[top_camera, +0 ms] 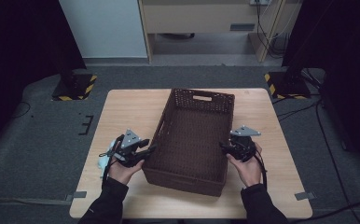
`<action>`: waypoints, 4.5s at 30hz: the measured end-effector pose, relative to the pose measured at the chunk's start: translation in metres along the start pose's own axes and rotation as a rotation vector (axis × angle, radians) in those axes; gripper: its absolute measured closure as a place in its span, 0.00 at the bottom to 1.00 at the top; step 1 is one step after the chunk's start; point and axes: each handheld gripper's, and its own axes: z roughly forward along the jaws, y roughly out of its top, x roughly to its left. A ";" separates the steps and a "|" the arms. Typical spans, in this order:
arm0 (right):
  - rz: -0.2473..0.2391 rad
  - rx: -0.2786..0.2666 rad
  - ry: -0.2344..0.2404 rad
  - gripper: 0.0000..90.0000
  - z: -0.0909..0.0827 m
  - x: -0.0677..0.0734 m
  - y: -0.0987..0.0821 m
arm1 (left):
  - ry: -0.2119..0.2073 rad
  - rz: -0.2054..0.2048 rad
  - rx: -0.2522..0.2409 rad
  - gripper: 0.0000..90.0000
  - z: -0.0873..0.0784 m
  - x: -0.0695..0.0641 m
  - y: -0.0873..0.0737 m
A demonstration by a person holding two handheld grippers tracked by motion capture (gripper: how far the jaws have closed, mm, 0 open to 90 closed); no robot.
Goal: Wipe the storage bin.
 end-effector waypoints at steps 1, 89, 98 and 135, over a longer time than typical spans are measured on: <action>-0.002 -0.006 -0.001 0.55 0.001 0.000 0.000 | 0.001 -0.004 0.000 0.66 0.001 0.001 0.000; 0.040 -0.008 0.034 0.63 -0.011 -0.013 -0.001 | 0.224 -0.229 0.187 0.92 -0.037 0.097 -0.092; 0.045 0.014 0.045 0.67 -0.003 -0.014 -0.004 | 0.207 -0.188 0.126 0.92 -0.033 0.088 -0.067; -0.003 0.021 0.143 0.81 -0.007 -0.011 -0.005 | 0.146 -0.150 0.135 0.92 0.083 0.099 0.009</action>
